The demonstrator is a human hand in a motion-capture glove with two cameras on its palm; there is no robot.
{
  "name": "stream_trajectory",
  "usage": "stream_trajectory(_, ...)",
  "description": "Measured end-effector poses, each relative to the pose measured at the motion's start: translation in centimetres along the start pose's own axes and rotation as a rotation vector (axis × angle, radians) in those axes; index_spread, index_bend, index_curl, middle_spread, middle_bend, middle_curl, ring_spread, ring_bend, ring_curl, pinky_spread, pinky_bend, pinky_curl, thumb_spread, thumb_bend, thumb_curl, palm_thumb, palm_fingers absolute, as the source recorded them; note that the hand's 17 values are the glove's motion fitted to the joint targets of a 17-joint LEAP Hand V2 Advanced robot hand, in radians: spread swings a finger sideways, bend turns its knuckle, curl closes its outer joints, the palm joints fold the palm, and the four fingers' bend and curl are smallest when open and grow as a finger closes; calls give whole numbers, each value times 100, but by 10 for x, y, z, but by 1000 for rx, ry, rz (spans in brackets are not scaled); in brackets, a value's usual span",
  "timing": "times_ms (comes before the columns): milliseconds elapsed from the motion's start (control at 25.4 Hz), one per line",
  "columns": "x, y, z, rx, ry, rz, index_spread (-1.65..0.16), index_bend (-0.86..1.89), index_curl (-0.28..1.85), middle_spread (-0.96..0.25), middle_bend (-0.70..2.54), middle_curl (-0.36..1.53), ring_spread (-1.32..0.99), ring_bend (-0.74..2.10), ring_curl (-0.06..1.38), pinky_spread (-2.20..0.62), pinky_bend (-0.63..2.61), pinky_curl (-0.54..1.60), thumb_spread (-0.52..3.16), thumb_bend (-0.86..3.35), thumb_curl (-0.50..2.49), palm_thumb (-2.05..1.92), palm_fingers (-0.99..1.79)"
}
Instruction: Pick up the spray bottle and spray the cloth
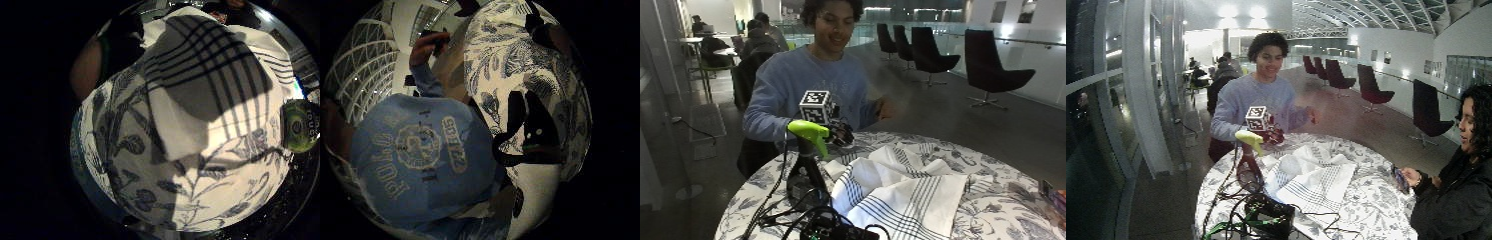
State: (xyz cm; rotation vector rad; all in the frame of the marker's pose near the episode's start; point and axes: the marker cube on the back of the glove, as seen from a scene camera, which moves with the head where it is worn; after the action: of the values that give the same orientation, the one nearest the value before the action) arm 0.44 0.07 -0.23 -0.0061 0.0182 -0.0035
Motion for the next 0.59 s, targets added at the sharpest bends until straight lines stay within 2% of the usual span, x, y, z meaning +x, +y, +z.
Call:
stream_trajectory(275, 3, 4, -1, -6, 23, 7, -27, 26, 20, -2, 34, 18, 2, 34, 18, 17, 20, 14, 74, 41, 18, 62, 69)
stream_trajectory(590, 8, 8, -9, 2, 43, 16, -32, 21, 26, -2, 32, 24, 3, 32, 21, 21, 17, 18, 99, 39, 23, 65, 68)
